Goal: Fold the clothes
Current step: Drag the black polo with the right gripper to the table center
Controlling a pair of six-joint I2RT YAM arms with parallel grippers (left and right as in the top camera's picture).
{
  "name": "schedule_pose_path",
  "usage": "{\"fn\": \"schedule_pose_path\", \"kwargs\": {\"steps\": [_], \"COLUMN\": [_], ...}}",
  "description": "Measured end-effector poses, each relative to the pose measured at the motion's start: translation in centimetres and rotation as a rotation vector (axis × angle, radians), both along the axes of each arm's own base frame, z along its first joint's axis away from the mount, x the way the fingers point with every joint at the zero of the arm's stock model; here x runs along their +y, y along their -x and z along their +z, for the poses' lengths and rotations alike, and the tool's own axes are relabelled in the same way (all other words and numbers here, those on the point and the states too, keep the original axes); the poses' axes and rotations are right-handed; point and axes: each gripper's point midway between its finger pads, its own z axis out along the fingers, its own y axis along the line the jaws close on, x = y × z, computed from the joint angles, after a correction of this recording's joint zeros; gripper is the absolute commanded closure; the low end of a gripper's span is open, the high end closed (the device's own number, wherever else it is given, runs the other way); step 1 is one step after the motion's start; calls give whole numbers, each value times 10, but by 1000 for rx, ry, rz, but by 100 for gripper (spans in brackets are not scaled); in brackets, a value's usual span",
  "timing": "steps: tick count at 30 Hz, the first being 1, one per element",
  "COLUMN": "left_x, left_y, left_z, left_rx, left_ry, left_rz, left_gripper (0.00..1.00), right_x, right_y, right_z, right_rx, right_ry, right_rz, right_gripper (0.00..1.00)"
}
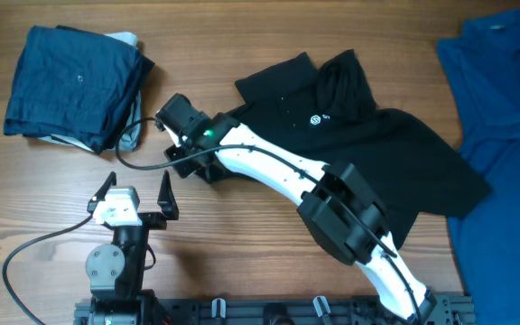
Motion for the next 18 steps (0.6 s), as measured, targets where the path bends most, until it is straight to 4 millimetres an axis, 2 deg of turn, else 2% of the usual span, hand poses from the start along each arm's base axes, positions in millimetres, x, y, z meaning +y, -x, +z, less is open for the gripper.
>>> {"fn": "schedule_pose_path", "kwargs": {"steps": [1, 4, 5, 6, 7, 8, 9, 10, 11, 12, 14, 15, 18], "left_x": [0, 0, 0, 0, 0, 0, 0, 0, 0, 0, 0, 0, 0], "left_y": [0, 0, 0, 0, 0, 0, 0, 0, 0, 0, 0, 0, 0], "left_z": [0, 0, 0, 0, 0, 0, 0, 0, 0, 0, 0, 0, 0], "left_rx": [0, 0, 0, 0, 0, 0, 0, 0, 0, 0, 0, 0, 0], "left_ry": [0, 0, 0, 0, 0, 0, 0, 0, 0, 0, 0, 0, 0], "left_rz": [0, 0, 0, 0, 0, 0, 0, 0, 0, 0, 0, 0, 0], "left_gripper": [0, 0, 0, 0, 0, 0, 0, 0, 0, 0, 0, 0, 0], "right_x": [-2, -10, -18, -32, -45, -53, -93, -130, -161, -199, -266, -289, -332], "right_y": [-3, -14, -23, -36, -46, -51, -74, -91, -106, -126, -157, -171, -202], "right_z": [1, 21, 43, 74, 96, 108, 153, 177, 190, 193, 181, 173, 141], "right_rx": [-1, -31, -61, -105, -141, -158, -231, -272, -292, -299, -287, -284, -269], "right_ry": [-2, -23, -43, -65, -77, -82, -99, -90, -83, -61, -9, 3, 30], "right_rz": [3, 10, -5, -40, -73, -92, -185, -264, -331, -416, -566, -618, -715], "right_gripper": [52, 44, 43, 44, 48, 52, 57, 59, 58, 59, 62, 65, 65]}}
